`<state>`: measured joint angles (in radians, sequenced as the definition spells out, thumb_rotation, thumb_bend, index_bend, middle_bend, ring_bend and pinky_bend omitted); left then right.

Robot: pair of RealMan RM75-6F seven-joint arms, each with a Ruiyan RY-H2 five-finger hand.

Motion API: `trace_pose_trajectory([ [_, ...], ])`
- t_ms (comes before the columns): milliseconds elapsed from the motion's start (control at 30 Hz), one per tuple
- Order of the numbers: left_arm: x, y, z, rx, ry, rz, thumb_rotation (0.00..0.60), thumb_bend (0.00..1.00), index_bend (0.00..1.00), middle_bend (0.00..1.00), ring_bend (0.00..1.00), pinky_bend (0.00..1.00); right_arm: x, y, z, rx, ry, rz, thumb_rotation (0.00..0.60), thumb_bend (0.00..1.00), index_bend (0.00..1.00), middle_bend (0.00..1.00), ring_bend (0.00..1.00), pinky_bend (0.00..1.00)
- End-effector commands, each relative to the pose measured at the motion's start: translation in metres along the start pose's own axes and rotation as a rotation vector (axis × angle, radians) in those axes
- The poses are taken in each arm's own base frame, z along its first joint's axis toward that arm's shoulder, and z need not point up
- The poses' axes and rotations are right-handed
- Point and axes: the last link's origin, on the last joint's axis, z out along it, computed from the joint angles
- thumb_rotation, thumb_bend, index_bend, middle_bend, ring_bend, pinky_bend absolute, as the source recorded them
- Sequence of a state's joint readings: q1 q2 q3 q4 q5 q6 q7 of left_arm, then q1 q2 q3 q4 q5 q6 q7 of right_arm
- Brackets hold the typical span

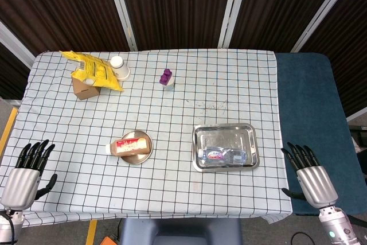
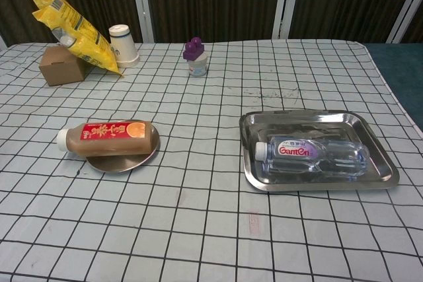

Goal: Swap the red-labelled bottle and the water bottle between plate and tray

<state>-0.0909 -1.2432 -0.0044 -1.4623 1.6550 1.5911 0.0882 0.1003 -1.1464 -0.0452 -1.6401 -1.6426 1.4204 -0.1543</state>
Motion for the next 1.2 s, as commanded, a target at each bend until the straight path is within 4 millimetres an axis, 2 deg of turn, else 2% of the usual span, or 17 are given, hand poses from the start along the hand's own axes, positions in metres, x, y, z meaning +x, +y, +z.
trace_pose_trajectory([
  [33,-0.001,0.0,0.0,-0.001,-0.006,0.001,0.6,0.39,0.0,0.0,0.0,0.02,0.0,-0.001,0.0,0.005,-0.004,0.001,0.6,0.11,0.0,0.0,0.0,0.0],
  [233,-0.009,0.012,0.014,-0.055,-0.026,-0.03,0.6,0.39,0.0,0.0,0.0,0.04,0.0,-0.002,-0.001,0.009,-0.006,0.003,0.6,0.11,0.0,0.0,0.0,0.0],
  [333,-0.017,0.025,0.043,-0.114,-0.08,-0.046,0.6,0.4,0.0,0.01,0.01,0.1,-0.002,-0.003,0.0,0.012,-0.009,0.002,0.6,0.11,0.0,0.0,0.0,0.0],
  [467,-0.026,0.057,0.084,-0.209,-0.126,-0.037,0.6,0.4,0.0,0.02,0.03,0.13,-0.004,-0.006,0.002,0.023,-0.018,0.001,0.6,0.11,0.0,0.0,0.0,0.0],
  [567,-0.038,0.075,0.101,-0.229,-0.175,-0.002,0.6,0.4,0.0,0.03,0.03,0.13,-0.006,-0.009,0.003,0.029,-0.028,0.007,0.6,0.11,0.0,0.0,0.0,0.0],
  [800,-0.064,0.114,0.129,-0.272,-0.315,0.008,0.6,0.4,0.0,0.04,0.03,0.13,-0.006,-0.009,0.002,0.04,-0.041,0.01,0.6,0.11,0.0,0.0,0.0,0.0],
  [967,-0.085,0.133,0.152,-0.263,-0.336,0.028,0.6,0.4,0.0,0.05,0.05,0.14,-0.006,-0.007,0.002,0.045,-0.065,0.019,0.6,0.11,0.0,0.0,0.0,0.0],
  [1200,-0.093,0.14,0.162,-0.249,-0.334,0.037,0.6,0.4,0.0,0.1,0.11,0.19,-0.006,-0.004,0.005,0.028,-0.066,0.018,0.6,0.11,0.0,0.0,0.0,0.0],
])
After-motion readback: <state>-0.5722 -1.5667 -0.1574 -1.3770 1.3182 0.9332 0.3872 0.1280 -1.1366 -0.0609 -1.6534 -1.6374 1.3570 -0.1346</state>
